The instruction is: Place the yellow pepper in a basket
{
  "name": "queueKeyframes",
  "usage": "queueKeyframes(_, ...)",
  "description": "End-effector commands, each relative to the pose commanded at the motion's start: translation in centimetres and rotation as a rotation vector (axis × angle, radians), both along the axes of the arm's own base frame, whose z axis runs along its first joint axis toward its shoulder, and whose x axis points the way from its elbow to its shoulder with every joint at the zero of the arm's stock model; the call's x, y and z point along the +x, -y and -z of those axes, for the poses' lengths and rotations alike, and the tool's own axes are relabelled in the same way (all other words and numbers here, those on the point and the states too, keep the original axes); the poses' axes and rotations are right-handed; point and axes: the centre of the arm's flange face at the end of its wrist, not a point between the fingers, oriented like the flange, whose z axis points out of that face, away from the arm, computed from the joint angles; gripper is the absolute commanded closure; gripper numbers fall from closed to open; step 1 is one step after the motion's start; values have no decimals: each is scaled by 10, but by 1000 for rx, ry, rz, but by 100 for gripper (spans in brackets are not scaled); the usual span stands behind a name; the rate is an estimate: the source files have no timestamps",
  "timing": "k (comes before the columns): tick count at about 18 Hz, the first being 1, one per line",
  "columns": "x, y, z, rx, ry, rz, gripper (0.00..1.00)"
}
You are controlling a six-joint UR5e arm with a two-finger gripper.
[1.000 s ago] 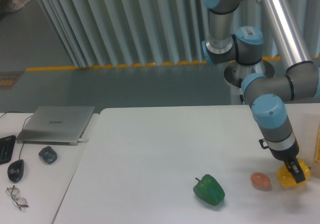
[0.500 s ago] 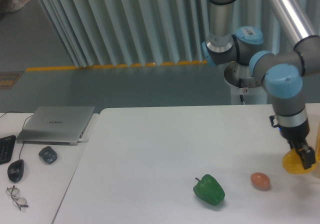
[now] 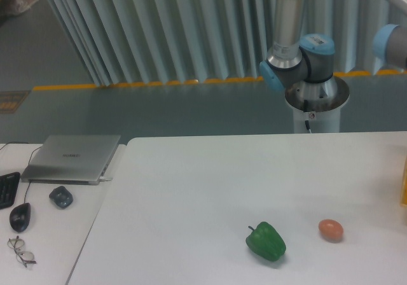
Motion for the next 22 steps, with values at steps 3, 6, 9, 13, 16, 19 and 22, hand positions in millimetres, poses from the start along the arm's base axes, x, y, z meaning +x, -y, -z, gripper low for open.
queueKeyframes(3,-31,49,3,-7,2,45,30)
queueKeyframes(6,-63,88,16,-6,6,102,29)
queueKeyframes(9,-84,112,22,31,13,122,29)
queueKeyframes(13,-91,123,29,38,19,129,27)
queueKeyframes(16,-93,123,33,42,23,130,14)
queueKeyframes(19,-91,122,34,44,27,130,0)
queueKeyframes(22,-86,112,30,49,23,122,0)
